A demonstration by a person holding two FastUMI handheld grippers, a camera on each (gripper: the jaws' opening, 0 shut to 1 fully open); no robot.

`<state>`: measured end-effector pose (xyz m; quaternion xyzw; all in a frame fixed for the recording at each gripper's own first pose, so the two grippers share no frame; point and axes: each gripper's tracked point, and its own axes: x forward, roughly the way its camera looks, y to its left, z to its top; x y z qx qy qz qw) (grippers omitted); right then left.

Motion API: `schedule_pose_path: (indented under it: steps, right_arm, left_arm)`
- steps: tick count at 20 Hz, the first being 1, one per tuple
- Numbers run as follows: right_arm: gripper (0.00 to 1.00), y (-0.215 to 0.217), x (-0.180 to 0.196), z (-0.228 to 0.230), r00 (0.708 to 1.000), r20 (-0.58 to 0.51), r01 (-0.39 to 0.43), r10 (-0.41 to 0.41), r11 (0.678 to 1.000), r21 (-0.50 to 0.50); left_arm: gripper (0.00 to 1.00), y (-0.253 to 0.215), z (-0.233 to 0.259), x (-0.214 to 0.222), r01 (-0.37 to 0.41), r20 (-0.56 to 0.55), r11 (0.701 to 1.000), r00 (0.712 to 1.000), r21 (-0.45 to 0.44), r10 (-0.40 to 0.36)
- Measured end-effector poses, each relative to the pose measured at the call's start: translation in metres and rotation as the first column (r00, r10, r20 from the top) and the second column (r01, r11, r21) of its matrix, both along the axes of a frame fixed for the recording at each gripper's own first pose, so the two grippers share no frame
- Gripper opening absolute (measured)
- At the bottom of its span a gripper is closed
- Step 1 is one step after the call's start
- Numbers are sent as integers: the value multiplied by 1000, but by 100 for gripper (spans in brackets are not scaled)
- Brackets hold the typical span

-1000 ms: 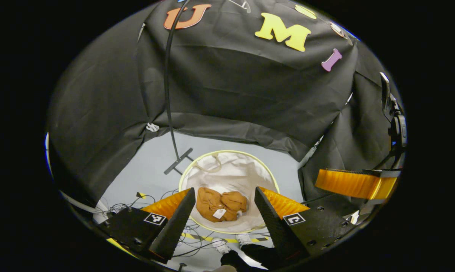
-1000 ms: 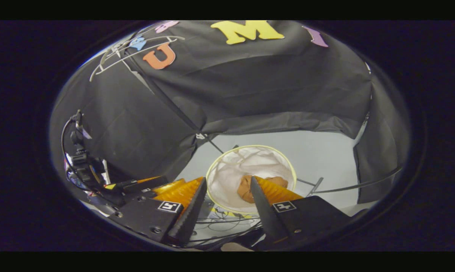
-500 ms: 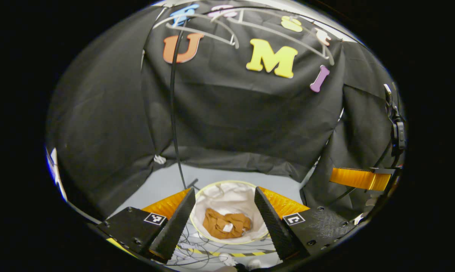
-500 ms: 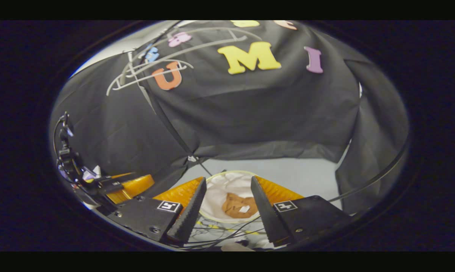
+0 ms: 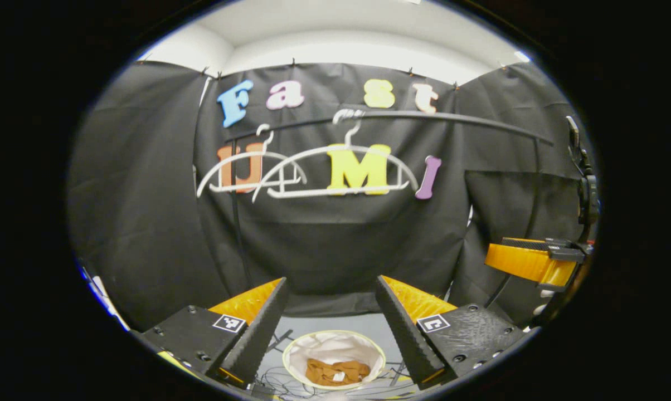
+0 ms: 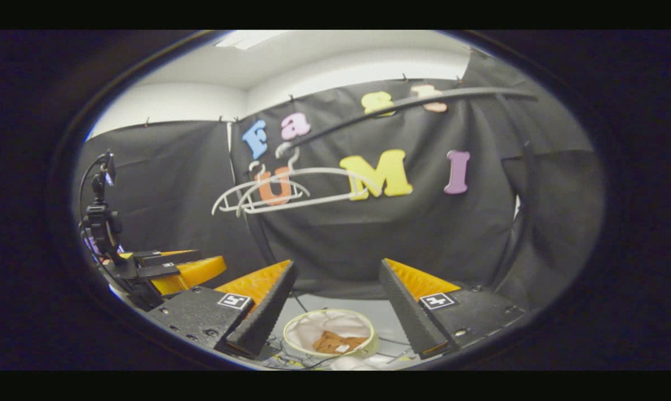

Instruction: Grasp the clothes on the hanger with both hands and then place them into the laundry hamper below.

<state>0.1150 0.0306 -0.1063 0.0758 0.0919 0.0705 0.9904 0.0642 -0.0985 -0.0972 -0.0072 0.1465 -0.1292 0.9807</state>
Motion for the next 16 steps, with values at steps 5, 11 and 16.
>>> schedule_pose_path:
  steps: [5, 11, 16]
  right_arm:
    - [99, -22, -78, 60, 985, 170, 9, -9, 1000, 5]
    - [98, -53, -125, 90, 961, 266, 78, -73, 997, -9]
    - [98, -71, -156, 84, 964, 248, 114, -97, 992, -52]
  left_arm:
    - [93, -8, 85, -51, -59, 128, 998, 990, -33, 63]
    - [96, 12, 124, -135, -171, 210, 984, 965, 38, 160]
    - [99, 15, 124, -186, -199, 208, 979, 960, 42, 186]
